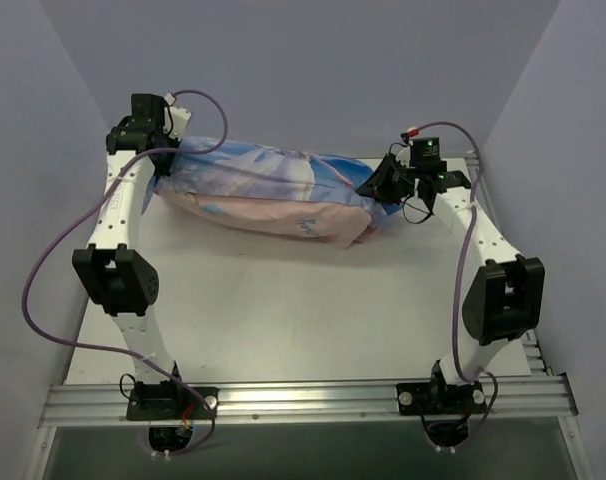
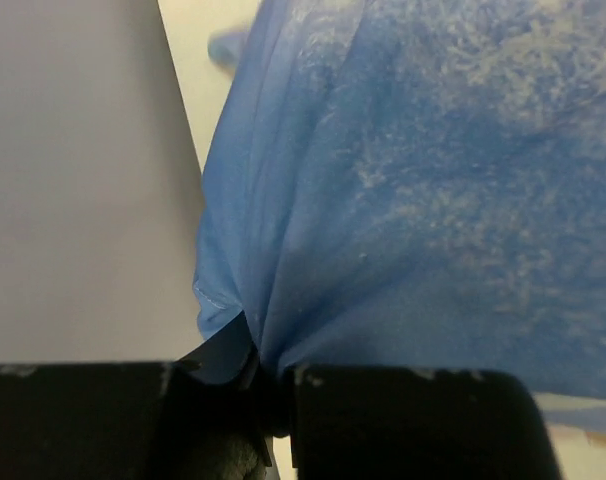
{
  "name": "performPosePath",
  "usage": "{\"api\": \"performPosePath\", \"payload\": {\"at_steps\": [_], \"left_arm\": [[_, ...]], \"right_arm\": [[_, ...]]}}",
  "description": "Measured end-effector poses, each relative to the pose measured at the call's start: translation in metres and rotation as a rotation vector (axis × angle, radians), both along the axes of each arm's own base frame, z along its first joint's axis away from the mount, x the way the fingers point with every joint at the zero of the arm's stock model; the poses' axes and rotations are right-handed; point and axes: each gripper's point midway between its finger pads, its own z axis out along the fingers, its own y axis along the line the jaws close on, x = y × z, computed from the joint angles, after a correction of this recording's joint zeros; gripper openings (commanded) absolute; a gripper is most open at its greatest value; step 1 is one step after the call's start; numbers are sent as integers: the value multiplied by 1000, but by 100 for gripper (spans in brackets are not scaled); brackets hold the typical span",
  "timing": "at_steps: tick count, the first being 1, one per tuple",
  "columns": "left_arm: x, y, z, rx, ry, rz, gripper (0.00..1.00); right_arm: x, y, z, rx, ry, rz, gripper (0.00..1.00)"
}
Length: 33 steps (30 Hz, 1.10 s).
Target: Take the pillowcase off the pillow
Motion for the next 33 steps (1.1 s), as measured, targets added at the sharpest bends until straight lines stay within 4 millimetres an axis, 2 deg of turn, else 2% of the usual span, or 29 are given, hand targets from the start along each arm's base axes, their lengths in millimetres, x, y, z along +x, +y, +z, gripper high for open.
{"api": "performPosePath", "payload": {"at_steps": [1, 2, 3, 7, 9, 10, 12, 15, 17, 18, 19, 21, 24, 28, 29, 30, 31, 32, 33], "left_arm": [[-4, -4, 2, -2, 6, -7, 2], [-8, -8, 10, -8, -8, -11, 2], [-13, -11, 23, -15, -34, -15, 2], [-48, -29, 93, -56, -194, -52, 2], [-74, -43, 127, -69, -272, -85, 2], [-87, -50, 144, -73, -309, -105, 2], [-112, -67, 172, -83, -371, -150, 2], [-137, -87, 204, -114, -448, -217, 2], [-149, -92, 215, -136, -478, -239, 2], [-153, -91, 218, -141, -485, -240, 2], [-156, -91, 219, -148, -488, -242, 2], [-161, -92, 218, -160, -481, -251, 2], [-164, -97, 216, -180, -466, -274, 2], [-167, -102, 211, -198, -444, -298, 2], [-168, -103, 210, -201, -436, -305, 2], [-169, -103, 208, -204, -427, -305, 2], [-170, -103, 206, -205, -418, -303, 2], [-171, -102, 204, -204, -410, -299, 2], [-172, -101, 203, -204, -406, -294, 2]], "right_arm": [[-2, -3, 5, -21, -16, -5, 44], [-6, -5, 17, -36, -40, -6, 92], [-9, -8, 35, -49, -84, -6, 99], [-20, -14, 125, -137, -356, 30, 100], [-34, -4, 166, -237, -517, 69, 100], [-44, 9, 177, -268, -576, 105, 100], [-85, 65, 198, -358, -739, 259, 100], [-167, 152, 198, -413, -941, 552, 100], [-207, 184, 186, -462, -1028, 692, 100], [-216, 192, 180, -495, -1051, 730, 100], [-218, 197, 175, -528, -1069, 748, 100], [-209, 209, 166, -590, -1089, 750, 100], [-176, 226, 151, -707, -1069, 669, 100], [-134, 244, 109, -827, -997, 611, 100], [-128, 246, 101, -837, -987, 609, 86], [-123, 248, 96, -844, -982, 604, 66], [-119, 250, 92, -849, -978, 601, 42], [-116, 251, 89, -846, -972, 598, 0], [-114, 254, 88, -835, -963, 593, 0]]}}
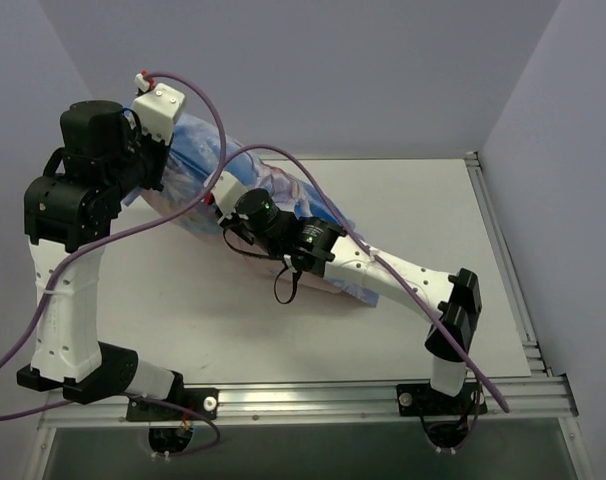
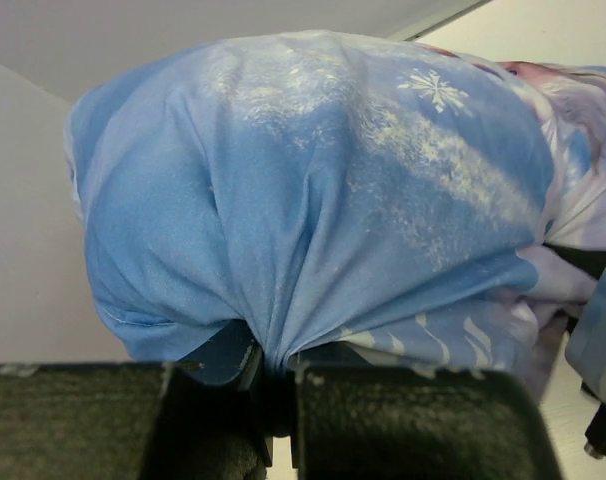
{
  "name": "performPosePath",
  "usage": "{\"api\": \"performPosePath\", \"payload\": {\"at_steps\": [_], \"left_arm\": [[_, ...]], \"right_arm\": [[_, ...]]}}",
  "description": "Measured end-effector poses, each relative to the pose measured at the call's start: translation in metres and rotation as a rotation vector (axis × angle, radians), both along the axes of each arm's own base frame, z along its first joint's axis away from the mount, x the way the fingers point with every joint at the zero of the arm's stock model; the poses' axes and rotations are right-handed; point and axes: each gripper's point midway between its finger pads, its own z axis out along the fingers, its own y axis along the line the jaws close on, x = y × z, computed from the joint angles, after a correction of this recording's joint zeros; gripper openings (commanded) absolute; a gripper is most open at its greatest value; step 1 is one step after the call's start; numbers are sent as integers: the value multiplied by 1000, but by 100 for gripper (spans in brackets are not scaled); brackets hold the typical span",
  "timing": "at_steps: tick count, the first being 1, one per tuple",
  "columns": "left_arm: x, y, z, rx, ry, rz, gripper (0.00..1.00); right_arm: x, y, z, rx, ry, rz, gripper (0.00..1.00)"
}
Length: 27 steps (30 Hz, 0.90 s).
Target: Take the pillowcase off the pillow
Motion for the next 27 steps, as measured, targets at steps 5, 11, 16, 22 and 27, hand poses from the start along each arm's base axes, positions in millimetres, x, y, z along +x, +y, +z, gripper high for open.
{"api": "performPosePath", "payload": {"at_steps": [5, 11, 16, 22, 27], "left_arm": [[-7, 24, 17, 17, -51, 95, 2], [-51, 52, 88, 11, -287, 150, 14], [-74, 38, 129, -37, -451, 43, 94], [-15, 2, 103, -20, -365, -73, 94], [76, -46, -6, 15, -51, -187, 94]], "right_arm": [[-13, 41, 12, 143, 123, 132, 0], [-96, 109, 73, 506, 404, 535, 0], [-135, 97, 84, 666, 634, 716, 0], [15, 5, 7, 827, 848, 376, 9], [154, -71, -127, 837, 1004, -23, 98]]}}
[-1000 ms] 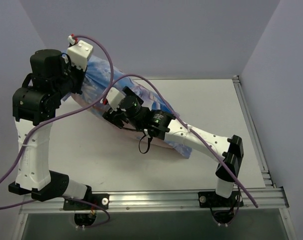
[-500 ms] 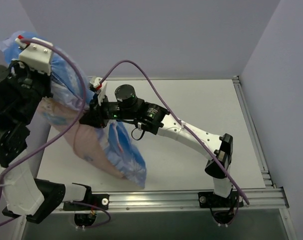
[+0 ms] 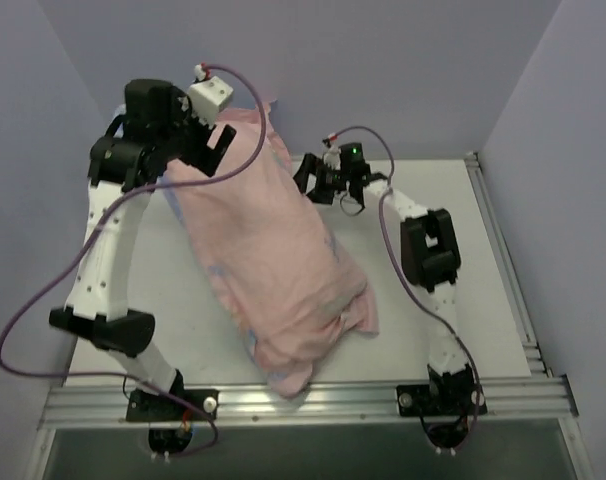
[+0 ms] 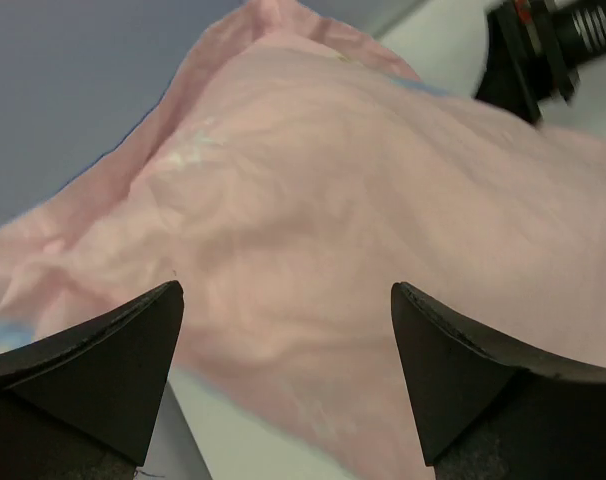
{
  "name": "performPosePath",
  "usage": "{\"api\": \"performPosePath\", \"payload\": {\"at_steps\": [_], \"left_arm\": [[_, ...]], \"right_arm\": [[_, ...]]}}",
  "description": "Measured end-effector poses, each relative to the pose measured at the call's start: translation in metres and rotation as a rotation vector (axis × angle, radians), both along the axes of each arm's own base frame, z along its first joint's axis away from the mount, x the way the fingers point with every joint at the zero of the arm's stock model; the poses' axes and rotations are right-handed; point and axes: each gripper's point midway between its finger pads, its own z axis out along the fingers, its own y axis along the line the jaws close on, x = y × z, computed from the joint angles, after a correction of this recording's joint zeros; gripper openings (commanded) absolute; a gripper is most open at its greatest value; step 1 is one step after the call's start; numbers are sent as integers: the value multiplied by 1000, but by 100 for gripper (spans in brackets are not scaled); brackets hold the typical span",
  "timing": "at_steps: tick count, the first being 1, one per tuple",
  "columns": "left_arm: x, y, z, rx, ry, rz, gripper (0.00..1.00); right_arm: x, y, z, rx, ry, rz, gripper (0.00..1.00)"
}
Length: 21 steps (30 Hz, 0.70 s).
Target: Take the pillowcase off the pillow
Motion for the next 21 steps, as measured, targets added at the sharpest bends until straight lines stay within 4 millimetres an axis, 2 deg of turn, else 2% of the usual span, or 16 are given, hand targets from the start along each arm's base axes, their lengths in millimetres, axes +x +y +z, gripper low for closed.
{"api": "performPosePath", "payload": {"at_steps": [2, 3, 4, 5, 7, 10, 13, 15, 17, 19, 21], "left_arm": [[15, -13, -54, 37, 142, -33, 94], [16, -20, -80, 57, 206, -52, 94], [12, -24, -103, 80, 266, -70, 94], [7, -30, -122, 103, 310, -94, 94], [-11, -44, -154, 151, 379, -151, 94], [-49, -74, -182, 223, 414, -284, 94], [-89, -111, -187, 263, 406, -451, 94], [-102, -134, -184, 256, 384, -530, 94], [-110, -153, -184, 252, 371, -583, 94], [-115, -170, -189, 254, 370, -616, 94], [-115, -189, -197, 255, 373, -635, 98]], "right_arm": [[44, -27, -54, -110, 76, -64, 100], [68, -41, -78, -177, 94, -100, 100], [83, -53, -94, -237, 99, -127, 100], [92, -65, -102, -286, 98, -149, 100], [93, -88, -107, -365, 107, -178, 100], [82, -123, -77, -439, 75, -235, 100], [63, -165, -10, -502, -17, -337, 100], [46, -189, 41, -521, -109, -423, 100], [16, -212, 82, -513, -181, -501, 100], [-25, -223, 100, -473, -226, -546, 100], [-64, -226, 96, -423, -218, -559, 100]]}}
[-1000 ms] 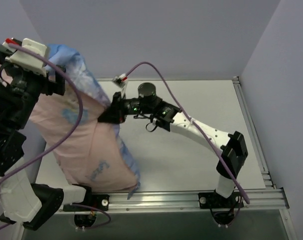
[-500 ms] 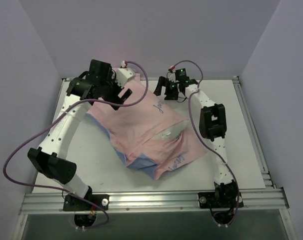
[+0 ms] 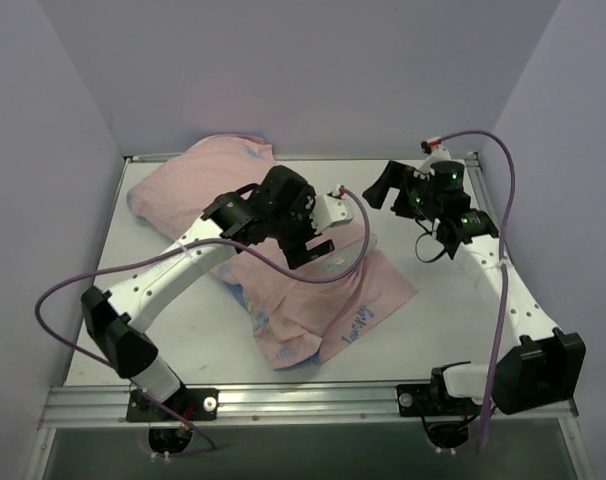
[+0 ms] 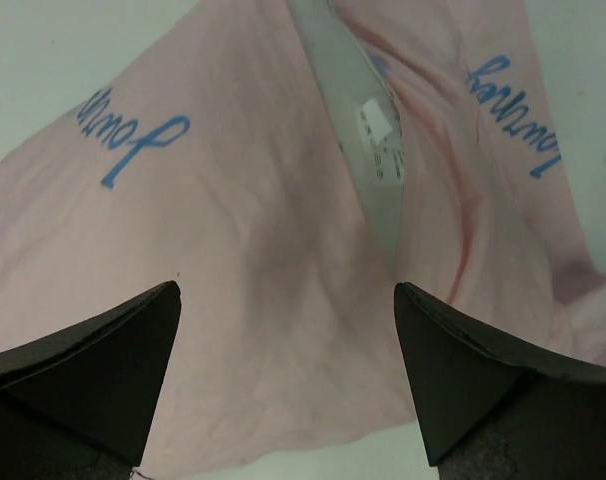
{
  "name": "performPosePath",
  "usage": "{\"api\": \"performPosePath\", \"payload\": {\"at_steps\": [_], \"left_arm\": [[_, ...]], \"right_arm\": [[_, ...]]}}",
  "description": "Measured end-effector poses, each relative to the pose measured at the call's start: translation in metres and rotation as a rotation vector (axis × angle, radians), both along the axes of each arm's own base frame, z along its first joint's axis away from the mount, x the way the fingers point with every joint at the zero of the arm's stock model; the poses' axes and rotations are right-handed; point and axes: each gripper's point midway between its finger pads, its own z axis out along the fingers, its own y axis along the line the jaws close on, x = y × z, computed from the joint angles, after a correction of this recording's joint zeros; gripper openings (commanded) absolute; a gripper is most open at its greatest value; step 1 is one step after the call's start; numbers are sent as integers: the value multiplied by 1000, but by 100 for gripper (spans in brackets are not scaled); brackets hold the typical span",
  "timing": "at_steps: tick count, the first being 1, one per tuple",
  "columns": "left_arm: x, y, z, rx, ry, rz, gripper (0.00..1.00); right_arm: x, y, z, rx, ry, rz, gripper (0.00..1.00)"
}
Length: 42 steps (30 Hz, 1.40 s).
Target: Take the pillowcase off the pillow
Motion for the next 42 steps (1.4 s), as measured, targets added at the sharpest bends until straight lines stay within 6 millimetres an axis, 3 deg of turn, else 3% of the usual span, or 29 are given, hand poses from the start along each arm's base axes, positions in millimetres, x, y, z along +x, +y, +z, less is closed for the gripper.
{"api": "performPosePath", "payload": {"at_steps": [1, 2, 5, 8, 9, 11, 12, 13, 16, 19, 22, 27, 31, 32, 33, 35, 36, 39, 42], "left_arm": [[2, -10, -4, -2, 5, -4, 96], [6, -19, -10, -2, 10, 3, 86], [28, -40, -30, 9, 16, 42, 81], [42, -53, -58, 29, 48, 71, 59], [45, -55, -67, 40, 61, 78, 42], [48, -57, -80, 58, 77, 90, 28], [50, -58, -83, 62, 75, 93, 10], [51, -59, -82, 58, 75, 100, 3], [55, -61, -77, 50, 56, 107, 2], [61, -59, -74, 49, 32, 145, 2], [70, -55, -72, 46, 8, 211, 2], [95, -34, -66, -5, 26, 360, 2], [112, -19, -62, -39, 32, 442, 2], [114, -16, -62, -40, 27, 457, 2], [116, -14, -61, -40, 22, 469, 2], [119, -11, -60, -38, 13, 482, 2], [121, -10, -60, -36, 6, 489, 2], [129, -2, -57, -31, -19, 519, 2], [146, 18, -60, -23, -47, 574, 2]], "right_arm": [[-15, 1, -9, 29, 9, 0, 98], [-30, 2, -21, 57, 31, -3, 97], [-62, 9, -69, 123, 143, -21, 94], [-93, 21, -113, 159, 267, -26, 89], [-101, 26, -119, 171, 285, -23, 89], [-108, 35, -121, 203, 283, -8, 89], [-109, 41, -119, 224, 273, 3, 89], [-108, 47, -118, 249, 268, 16, 89], [-96, 63, -120, 305, 262, 47, 88], [-86, 73, -140, 318, 301, 50, 86], [-82, 79, -149, 333, 318, 51, 90], [-74, 86, -146, 346, 285, 59, 96], [-58, 99, -166, 344, 315, 66, 95], [-55, 103, -171, 346, 318, 69, 91], [-54, 108, -176, 350, 319, 75, 65], [-50, 116, -177, 358, 307, 94, 32], [-46, 120, -176, 363, 300, 105, 0], [-30, 130, -167, 367, 281, 134, 0], [-19, 134, -147, 325, 250, 157, 0]]}}
